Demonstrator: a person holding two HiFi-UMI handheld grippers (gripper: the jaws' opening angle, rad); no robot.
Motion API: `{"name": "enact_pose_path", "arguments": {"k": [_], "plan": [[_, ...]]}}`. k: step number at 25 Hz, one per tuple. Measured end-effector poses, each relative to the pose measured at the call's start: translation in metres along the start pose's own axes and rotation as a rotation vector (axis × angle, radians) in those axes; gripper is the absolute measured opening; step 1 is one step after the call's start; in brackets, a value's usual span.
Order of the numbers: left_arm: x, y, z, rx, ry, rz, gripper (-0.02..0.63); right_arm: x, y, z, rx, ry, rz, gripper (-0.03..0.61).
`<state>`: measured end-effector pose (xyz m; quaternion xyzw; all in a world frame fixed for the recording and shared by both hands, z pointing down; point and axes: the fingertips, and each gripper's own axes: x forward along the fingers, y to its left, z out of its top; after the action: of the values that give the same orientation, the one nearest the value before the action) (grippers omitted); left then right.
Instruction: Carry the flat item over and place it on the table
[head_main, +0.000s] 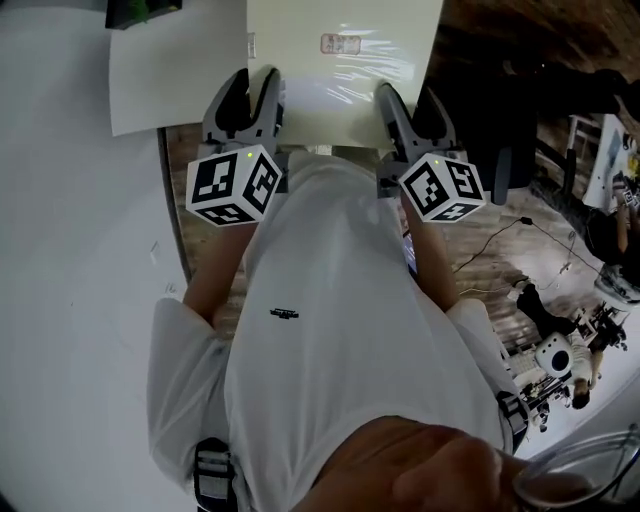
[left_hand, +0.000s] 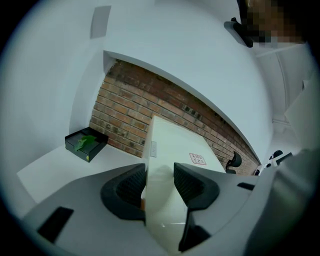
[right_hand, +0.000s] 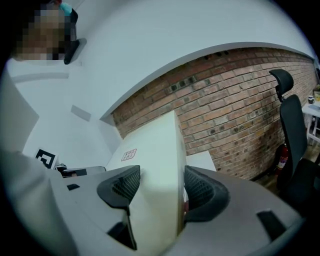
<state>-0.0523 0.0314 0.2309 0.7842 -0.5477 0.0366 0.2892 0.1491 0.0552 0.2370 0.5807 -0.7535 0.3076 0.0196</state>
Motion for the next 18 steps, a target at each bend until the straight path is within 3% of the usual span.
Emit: {"name": "enact_pose_path", "arguments": {"k": [6, 18], "plan": [[0.01, 0.024, 0.007, -0.02, -0.022, 0.063, 0.187, 0.037, 0.007, 0.003, -0.021, 0.036, 0.055, 0.302], [0.036, 0.058, -0.014, -0.086, -0.033, 0.168, 0.187, 0.093, -0.003, -0.013, -0.062, 0.124, 0.131, 0.302]]}}
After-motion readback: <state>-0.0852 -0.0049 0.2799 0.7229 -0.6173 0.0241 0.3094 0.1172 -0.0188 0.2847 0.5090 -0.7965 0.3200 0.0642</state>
